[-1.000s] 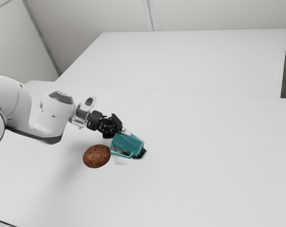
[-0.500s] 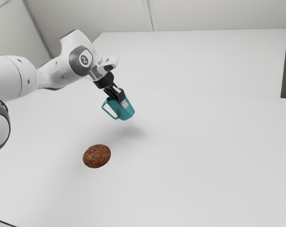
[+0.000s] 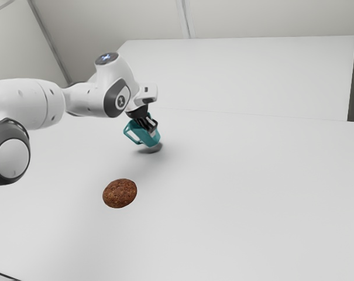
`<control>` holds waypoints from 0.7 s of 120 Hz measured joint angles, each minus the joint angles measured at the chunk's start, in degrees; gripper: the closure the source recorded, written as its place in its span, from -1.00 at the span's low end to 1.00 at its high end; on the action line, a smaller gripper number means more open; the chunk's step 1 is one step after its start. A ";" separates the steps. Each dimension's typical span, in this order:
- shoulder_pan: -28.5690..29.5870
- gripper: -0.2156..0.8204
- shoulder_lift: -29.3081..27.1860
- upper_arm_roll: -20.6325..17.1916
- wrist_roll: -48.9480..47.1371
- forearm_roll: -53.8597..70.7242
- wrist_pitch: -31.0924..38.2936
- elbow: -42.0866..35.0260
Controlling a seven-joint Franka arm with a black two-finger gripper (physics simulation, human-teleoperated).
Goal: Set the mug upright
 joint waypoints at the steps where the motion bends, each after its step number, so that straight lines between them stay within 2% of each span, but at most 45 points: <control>1: 0.00 0.91 0.01 0.00 -0.18 -0.04 0.07 -0.05; 28: 0.00 0.04 0.07 -0.01 -4.08 -0.88 1.17 -0.73; 40: -0.01 -0.20 0.06 -0.01 -5.51 -1.01 1.39 -0.78; 53: -0.04 -0.35 -1.07 -0.02 -6.81 -1.03 0.68 -0.28; 69: 0.00 -0.46 -4.98 -0.11 -8.51 -1.09 -8.55 6.62; 84: 0.19 -0.51 -6.75 -2.73 -9.92 -0.85 -23.10 21.11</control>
